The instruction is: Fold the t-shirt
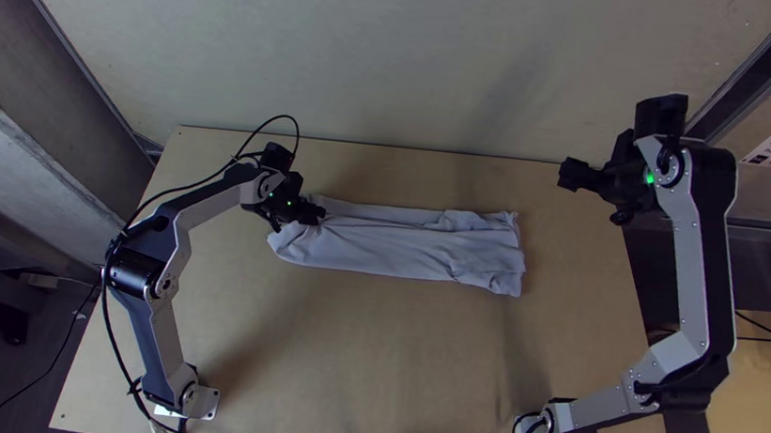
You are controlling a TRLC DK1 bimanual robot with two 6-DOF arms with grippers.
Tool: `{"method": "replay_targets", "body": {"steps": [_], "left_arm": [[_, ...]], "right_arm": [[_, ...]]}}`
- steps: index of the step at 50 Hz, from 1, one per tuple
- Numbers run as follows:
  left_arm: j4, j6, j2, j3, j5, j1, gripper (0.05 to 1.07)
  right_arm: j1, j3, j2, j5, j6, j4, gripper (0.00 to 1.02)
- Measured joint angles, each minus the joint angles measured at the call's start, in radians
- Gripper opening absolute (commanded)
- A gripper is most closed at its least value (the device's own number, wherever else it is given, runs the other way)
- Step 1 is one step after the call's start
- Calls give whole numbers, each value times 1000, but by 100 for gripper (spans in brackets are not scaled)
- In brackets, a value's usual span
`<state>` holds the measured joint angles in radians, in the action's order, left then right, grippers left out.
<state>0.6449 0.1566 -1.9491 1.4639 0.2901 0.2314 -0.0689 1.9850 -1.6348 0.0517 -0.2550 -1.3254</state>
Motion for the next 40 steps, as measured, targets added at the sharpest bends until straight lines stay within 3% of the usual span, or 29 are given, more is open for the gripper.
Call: {"method": "replay_targets", "body": {"steps": [13, 29, 40], "left_arm": [[157, -30, 14, 39, -118, -40, 8], [285, -194, 92, 23, -192, -323, 8], [340, -341, 161, 32, -303, -470, 8]], "right_arm": [[-3, -98, 44, 0, -19, 58, 98], [-21, -180, 77, 0, -37, 115, 98], [-29, -212, 82, 0, -48, 136, 98]]}}
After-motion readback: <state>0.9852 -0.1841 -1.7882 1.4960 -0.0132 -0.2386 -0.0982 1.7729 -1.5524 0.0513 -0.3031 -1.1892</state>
